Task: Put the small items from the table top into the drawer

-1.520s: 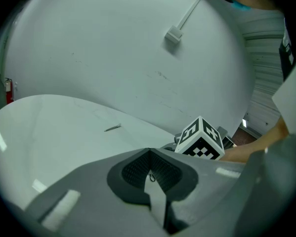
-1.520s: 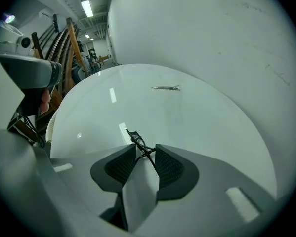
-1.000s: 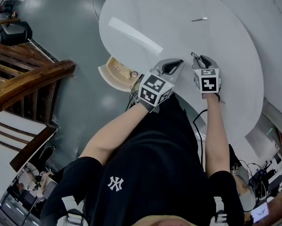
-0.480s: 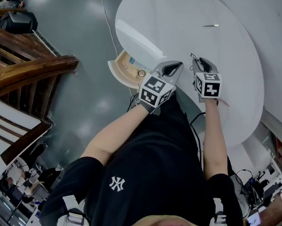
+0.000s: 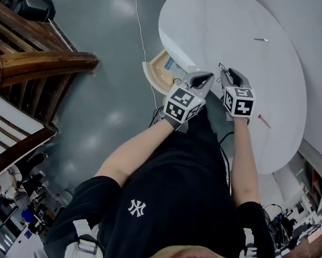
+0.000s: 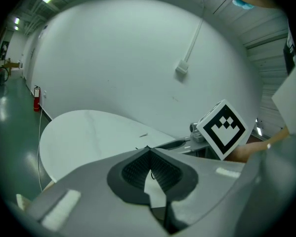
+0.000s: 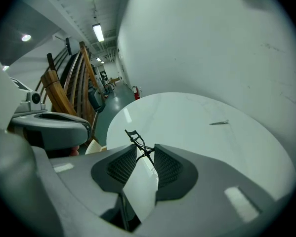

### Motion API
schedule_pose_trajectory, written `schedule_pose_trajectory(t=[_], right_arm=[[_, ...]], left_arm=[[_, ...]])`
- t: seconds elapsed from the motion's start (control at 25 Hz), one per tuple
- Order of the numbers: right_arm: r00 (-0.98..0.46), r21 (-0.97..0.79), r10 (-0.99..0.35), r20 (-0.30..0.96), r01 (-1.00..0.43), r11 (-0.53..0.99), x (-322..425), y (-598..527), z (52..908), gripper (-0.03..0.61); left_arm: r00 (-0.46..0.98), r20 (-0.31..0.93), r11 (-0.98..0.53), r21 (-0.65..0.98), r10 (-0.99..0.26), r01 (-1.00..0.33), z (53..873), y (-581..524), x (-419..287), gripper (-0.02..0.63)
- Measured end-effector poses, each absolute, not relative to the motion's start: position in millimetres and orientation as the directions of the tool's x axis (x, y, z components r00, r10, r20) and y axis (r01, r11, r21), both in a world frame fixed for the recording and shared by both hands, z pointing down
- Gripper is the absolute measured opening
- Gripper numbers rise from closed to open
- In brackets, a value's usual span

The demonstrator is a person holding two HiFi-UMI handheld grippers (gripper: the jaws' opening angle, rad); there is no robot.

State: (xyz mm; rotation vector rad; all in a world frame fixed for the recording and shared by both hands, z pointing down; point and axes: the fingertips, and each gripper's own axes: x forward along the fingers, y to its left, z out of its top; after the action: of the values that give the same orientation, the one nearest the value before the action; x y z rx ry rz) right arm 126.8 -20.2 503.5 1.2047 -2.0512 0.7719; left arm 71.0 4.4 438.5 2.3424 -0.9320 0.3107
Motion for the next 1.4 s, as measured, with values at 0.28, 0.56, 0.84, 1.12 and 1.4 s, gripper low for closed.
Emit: schedule_pose_trajectory(t=[0.28, 0.56, 0.84, 1.12, 1.4], right_arm=[[-0.443, -0.192, -0.505, 0.741, -0.860, 0.473, 51.5, -9.7, 497.4, 0.135], [-0.486, -0.204, -0.472, 0.735, -0.823, 0.530, -6.4, 4.9, 501.9, 0.135], [-0.511, -0.210, -0.439, 0.740, -0.794, 0.571, -49.6, 22.3, 514.7, 0.135], [-0.530, -0.227, -0.395, 0.750, -0.767, 0.600, -82.0, 39.4, 544.2, 0.135], [-0.529, -0.243, -0.357, 0.770, -0.759, 0.604, -94.8, 47.2, 577.9, 0.135]], left_arm=[[0.689, 0.416, -0.535, 0.435, -0.594, -0.724, 439.6, 16.8, 7.3, 0.000], [0.645, 0.428, -0.481, 0.435, -0.633, -0.761, 452.6, 29.3, -45.6, 0.000], [0.593, 0.448, -0.404, 0.449, -0.670, -0.797, 472.8, 44.2, -92.1, 0.000], [0.550, 0.478, -0.336, 0.463, -0.685, -0.820, 499.2, 60.1, -122.2, 0.000], [0.533, 0.497, -0.299, 0.475, -0.685, -0.828, 520.0, 62.7, -131.9, 0.000]])
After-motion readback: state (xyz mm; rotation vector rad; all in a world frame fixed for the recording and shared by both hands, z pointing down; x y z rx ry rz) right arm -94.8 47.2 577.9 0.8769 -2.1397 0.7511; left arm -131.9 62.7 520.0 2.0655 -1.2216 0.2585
